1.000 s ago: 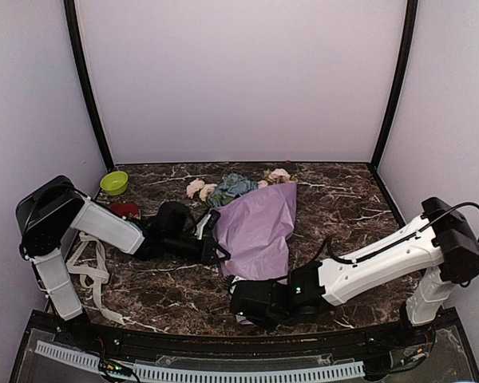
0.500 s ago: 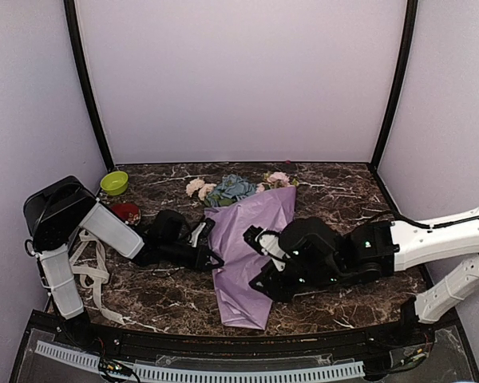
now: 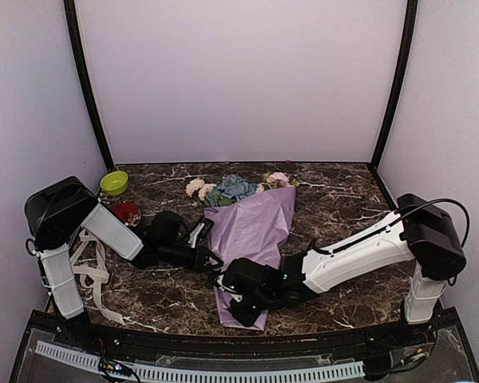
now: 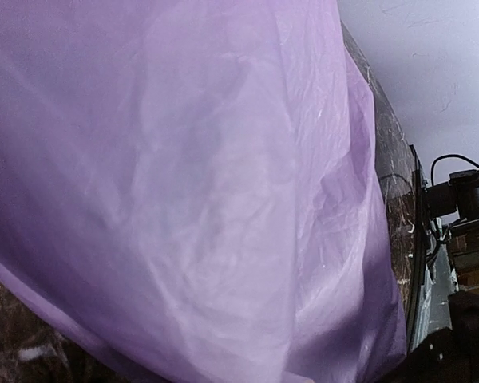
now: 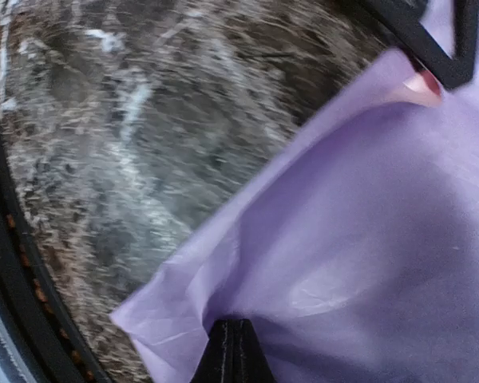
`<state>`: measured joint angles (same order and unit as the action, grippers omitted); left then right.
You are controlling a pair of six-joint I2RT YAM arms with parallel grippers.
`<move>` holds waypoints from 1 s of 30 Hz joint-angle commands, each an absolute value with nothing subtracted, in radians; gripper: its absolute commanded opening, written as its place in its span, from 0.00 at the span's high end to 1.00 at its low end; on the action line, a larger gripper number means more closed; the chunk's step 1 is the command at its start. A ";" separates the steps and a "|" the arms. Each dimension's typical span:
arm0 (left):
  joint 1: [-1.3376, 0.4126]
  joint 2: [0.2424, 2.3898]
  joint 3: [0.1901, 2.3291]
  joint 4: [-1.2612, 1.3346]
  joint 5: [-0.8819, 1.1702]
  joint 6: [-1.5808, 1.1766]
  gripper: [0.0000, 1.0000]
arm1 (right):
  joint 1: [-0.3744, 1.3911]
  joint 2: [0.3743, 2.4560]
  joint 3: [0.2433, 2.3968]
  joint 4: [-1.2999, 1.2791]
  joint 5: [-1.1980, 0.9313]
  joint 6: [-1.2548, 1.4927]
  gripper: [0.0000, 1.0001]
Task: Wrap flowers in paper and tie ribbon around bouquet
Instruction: Press the fold line of the folded bouquet.
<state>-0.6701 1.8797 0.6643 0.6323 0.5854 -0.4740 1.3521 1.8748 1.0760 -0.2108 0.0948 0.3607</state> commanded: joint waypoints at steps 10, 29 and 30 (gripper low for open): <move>-0.657 1.907 0.654 0.570 0.584 -0.438 1.00 | 1.405 1.760 1.126 -0.333 -0.063 0.170 1.00; -0.644 1.833 0.722 0.425 0.522 -0.368 0.88 | 1.324 1.936 1.044 -0.229 -0.041 0.352 1.00; -0.640 1.813 0.730 0.409 0.511 -0.365 0.82 | 1.322 1.929 1.033 -0.221 -0.044 0.359 1.00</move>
<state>-0.6609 1.8748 0.7006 0.5587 0.5896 -0.4114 1.3113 1.9053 1.1015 -0.1867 -0.0223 0.3168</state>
